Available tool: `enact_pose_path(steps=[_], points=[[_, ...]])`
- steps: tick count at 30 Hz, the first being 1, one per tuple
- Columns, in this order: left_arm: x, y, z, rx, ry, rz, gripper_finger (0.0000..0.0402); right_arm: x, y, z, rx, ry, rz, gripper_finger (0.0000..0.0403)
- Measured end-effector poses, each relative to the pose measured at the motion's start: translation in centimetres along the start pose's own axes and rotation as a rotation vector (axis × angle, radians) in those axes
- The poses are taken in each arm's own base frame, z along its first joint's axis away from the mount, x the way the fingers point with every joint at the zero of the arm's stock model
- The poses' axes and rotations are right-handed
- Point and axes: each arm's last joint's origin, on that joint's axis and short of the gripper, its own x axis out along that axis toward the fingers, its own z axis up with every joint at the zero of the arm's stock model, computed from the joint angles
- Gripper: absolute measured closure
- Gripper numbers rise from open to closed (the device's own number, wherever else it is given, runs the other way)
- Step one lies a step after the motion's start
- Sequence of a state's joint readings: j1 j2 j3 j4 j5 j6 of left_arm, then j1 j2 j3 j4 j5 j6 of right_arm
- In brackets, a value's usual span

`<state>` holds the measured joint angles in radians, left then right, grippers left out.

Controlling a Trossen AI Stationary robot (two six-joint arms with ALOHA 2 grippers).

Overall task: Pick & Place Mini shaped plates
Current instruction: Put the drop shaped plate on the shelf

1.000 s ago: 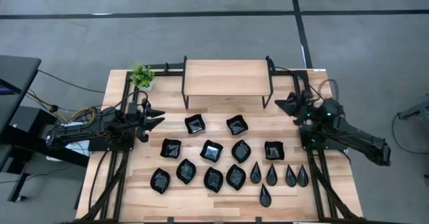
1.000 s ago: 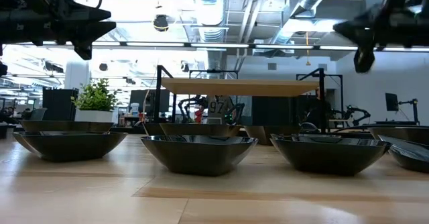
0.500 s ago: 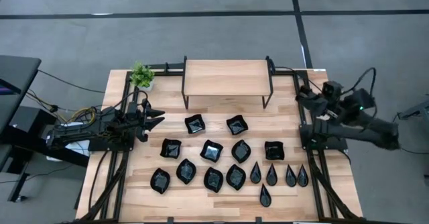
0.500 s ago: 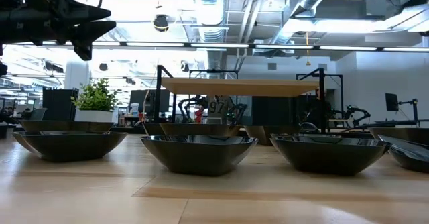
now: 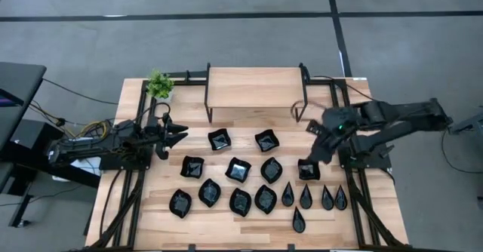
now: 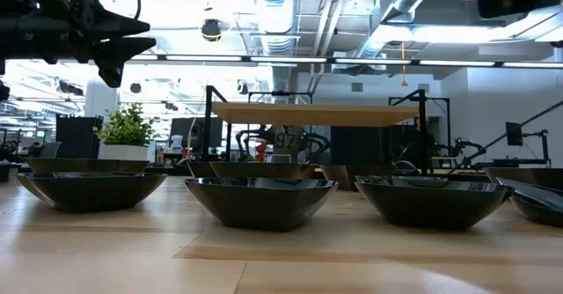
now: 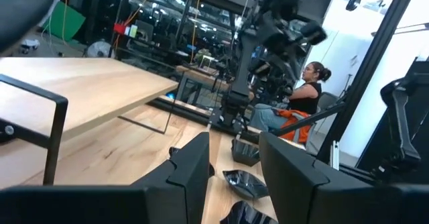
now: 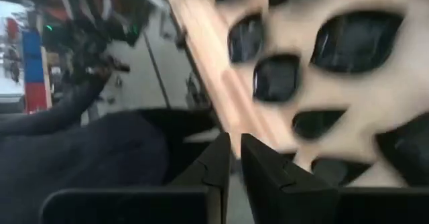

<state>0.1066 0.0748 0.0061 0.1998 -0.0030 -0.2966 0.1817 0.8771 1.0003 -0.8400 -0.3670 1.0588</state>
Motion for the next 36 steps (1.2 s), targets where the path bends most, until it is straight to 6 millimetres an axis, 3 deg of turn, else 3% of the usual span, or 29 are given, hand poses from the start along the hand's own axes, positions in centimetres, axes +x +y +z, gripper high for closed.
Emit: enact_pose_path(steps=[6, 13, 22, 30, 36], points=[[0.2, 0.1, -0.3, 0.0, 0.029, 0.009, 0.027, 3.0, 0.7, -2.5, 0.183, 0.17, -0.14, 0.037], [0.3, 0.1, -0.5, 0.0, 0.05, 0.015, 0.027, 5.6, 1.1, -5.7, 0.295, 0.177, -0.33, 0.037], [0.4, 0.1, -0.5, 0.0, 0.049, 0.014, 0.027, 10.1, 0.8, -8.0, 0.32, 0.165, -0.526, 0.0366], [0.4, 0.1, -0.4, 0.0, 0.044, 0.013, 0.027, 14.5, -0.1, -7.9, 0.317, 0.148, -0.64, 0.0336], [0.4, 0.1, -0.3, 0.0, 0.036, 0.011, 0.027, 16.4, -0.5, -7.9, 0.307, 0.115, -0.662, 0.0303]])
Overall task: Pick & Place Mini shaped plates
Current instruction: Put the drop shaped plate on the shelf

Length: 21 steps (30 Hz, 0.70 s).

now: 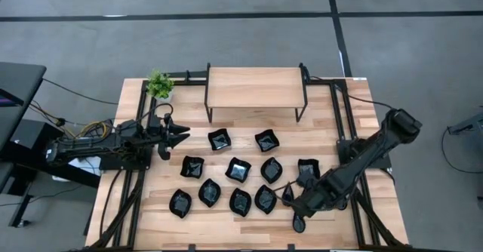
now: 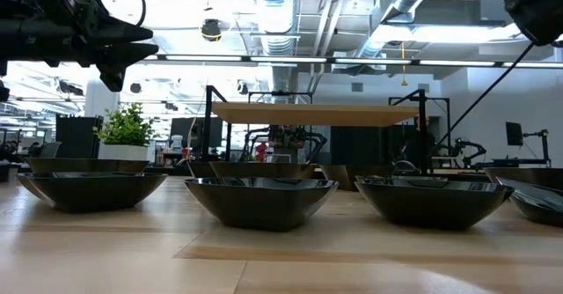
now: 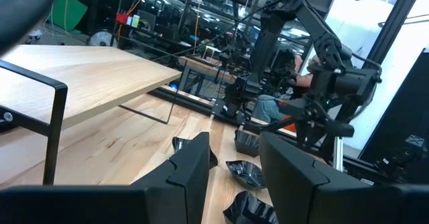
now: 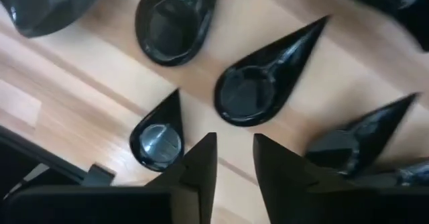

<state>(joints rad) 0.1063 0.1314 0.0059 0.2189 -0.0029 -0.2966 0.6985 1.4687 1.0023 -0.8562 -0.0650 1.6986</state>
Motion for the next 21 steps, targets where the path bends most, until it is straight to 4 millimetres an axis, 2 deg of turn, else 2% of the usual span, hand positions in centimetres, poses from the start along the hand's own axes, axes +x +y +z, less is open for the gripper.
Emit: enact_pose_path(steps=[7, 21], points=[[0.0, 0.0, 0.1, 0.0, -0.008, -0.002, 0.027, 1.2, 1.6, -1.3, -0.038, 0.018, 0.121, 0.0277], [0.0, 0.0, 0.1, 0.0, -0.014, -0.004, 0.027, 3.1, 1.8, -4.4, 0.014, 0.053, 0.111, 0.022]])
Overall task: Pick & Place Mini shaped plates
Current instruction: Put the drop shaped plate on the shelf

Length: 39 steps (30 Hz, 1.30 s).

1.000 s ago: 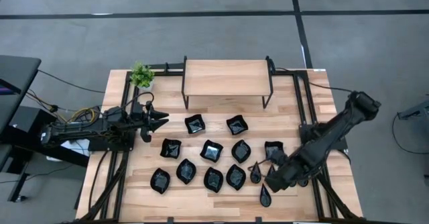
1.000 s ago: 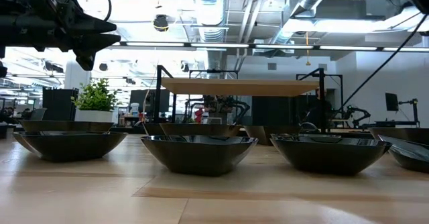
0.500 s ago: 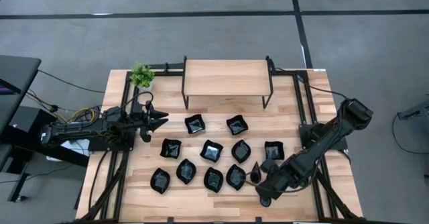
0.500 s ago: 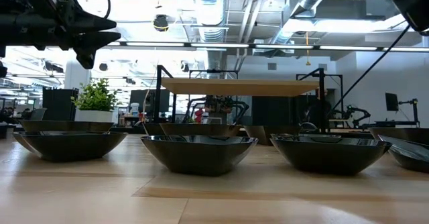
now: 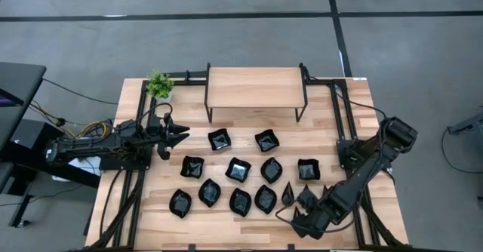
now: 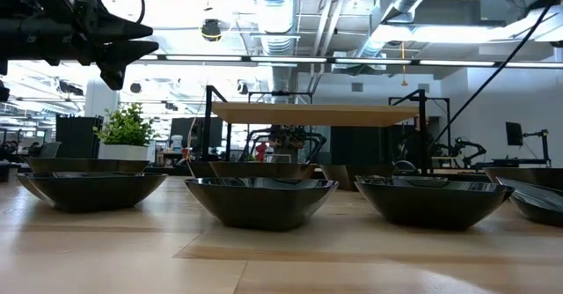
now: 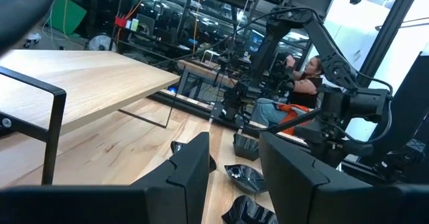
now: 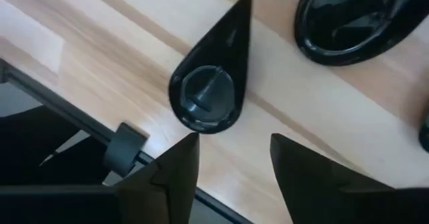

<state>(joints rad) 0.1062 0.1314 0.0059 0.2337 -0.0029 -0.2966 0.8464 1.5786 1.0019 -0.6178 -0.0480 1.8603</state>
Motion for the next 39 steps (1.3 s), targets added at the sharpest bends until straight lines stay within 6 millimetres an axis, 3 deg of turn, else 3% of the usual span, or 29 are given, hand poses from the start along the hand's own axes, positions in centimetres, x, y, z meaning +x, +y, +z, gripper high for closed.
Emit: enact_pose_path(steps=[11, 39], points=[[0.0, 0.0, 0.1, 0.0, -0.007, -0.002, 0.027, 2.2, 0.3, 0.6, 0.016, -0.065, -0.027, 0.0221], [0.0, -0.1, 0.2, 0.0, -0.018, -0.006, 0.027, 2.4, 0.0, 0.8, 0.017, -0.071, -0.046, 0.0263]])
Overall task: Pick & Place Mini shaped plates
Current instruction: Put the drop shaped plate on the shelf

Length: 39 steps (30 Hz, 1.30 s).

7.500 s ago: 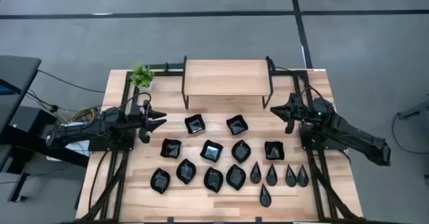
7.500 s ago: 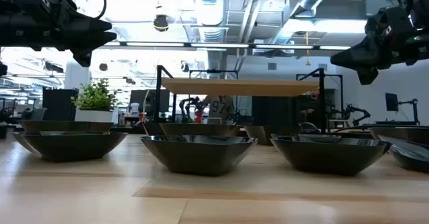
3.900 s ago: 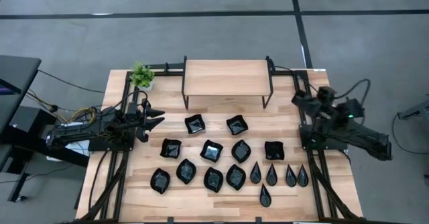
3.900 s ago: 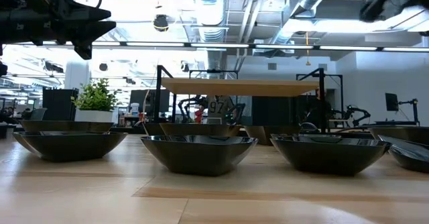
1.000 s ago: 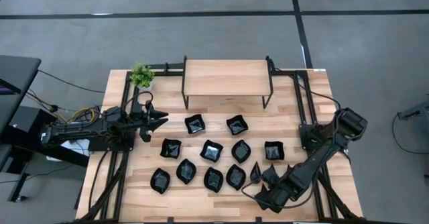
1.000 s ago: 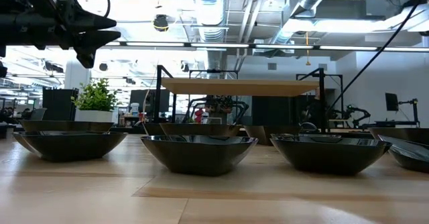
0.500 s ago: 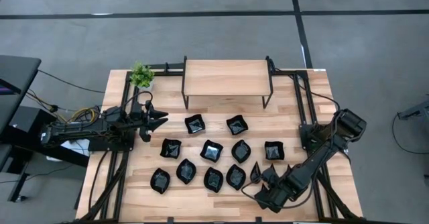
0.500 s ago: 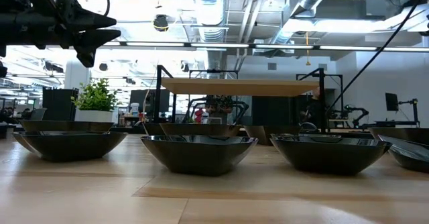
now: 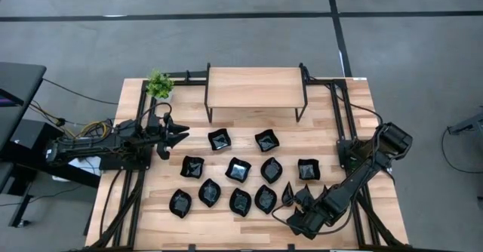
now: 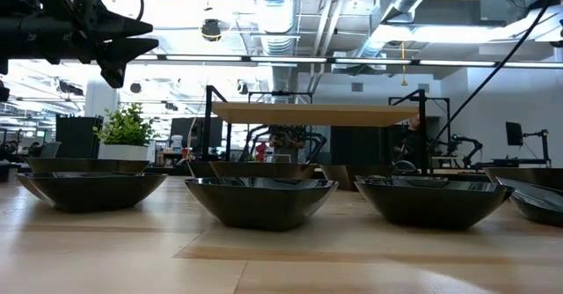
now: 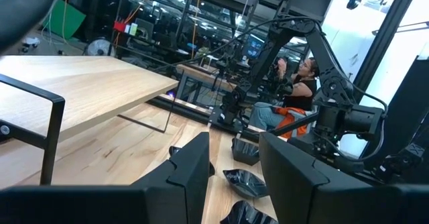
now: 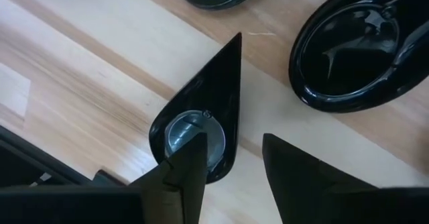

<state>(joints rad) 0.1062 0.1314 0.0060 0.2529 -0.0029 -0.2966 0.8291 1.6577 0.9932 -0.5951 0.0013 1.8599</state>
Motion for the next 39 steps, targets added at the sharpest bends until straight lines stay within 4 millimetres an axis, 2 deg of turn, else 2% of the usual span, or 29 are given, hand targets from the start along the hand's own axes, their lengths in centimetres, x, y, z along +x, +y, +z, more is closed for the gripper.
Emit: enact_pose_path(steps=[12, 21, 27, 39], points=[[0.0, -0.01, 0.03, 0.0, -0.003, -0.001, 0.027, 0.0, 0.25, 0.38, 0.022, -0.002, 0.016, 0.0264], [0.0, -0.01, 0.04, 0.0, -0.004, -0.001, 0.027, 0.0, -0.11, -0.06, 0.009, -0.046, 0.005, 0.0264], [0.0, -0.02, 0.07, 0.0, -0.007, -0.002, 0.027, 0.95, -0.15, -0.33, 0.017, -0.053, -0.013, 0.0264], [0.0, -0.05, 0.16, 0.0, -0.017, -0.005, 0.027, 0.96, -0.24, -0.26, 0.01, -0.06, -0.022, 0.0274]])
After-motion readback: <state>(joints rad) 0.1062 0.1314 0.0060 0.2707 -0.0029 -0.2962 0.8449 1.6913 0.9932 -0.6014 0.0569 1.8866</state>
